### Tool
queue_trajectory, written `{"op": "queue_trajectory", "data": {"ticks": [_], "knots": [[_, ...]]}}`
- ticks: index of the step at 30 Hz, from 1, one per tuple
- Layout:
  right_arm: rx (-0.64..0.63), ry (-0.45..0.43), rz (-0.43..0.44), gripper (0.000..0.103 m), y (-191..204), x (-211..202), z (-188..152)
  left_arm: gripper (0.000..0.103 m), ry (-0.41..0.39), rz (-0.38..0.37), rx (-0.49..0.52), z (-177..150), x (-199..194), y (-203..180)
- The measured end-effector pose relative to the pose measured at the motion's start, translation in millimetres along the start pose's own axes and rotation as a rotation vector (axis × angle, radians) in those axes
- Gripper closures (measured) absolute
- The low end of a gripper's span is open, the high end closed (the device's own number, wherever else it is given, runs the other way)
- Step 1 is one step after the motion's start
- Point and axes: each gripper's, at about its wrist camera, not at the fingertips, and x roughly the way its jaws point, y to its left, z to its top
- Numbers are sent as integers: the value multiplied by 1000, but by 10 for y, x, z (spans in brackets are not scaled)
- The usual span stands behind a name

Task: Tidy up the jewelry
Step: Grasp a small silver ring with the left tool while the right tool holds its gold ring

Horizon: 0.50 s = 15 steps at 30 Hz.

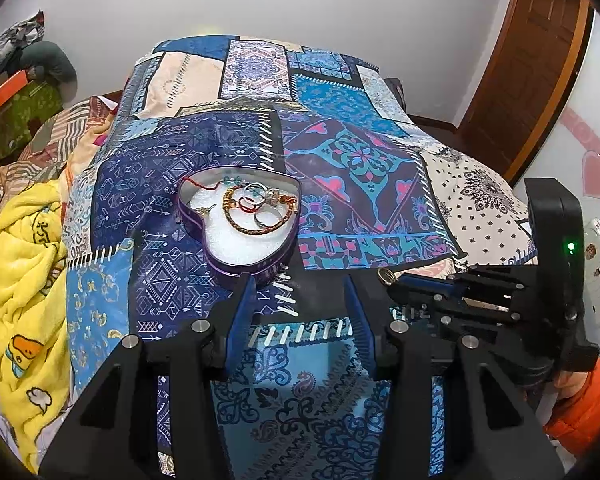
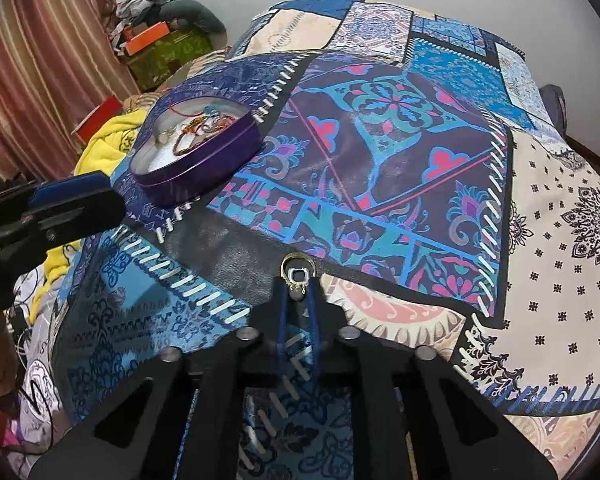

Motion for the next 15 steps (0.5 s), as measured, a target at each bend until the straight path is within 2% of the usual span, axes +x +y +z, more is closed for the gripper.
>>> {"op": "queue_trajectory", "data": {"ticks": [8, 15], "knots": [[26, -70, -11, 96, -63, -229, 22, 58, 27, -45, 26, 23, 112, -169], [60, -138, -34, 96, -246, -495, 66, 58, 76, -101, 100, 64, 388, -498]]}}
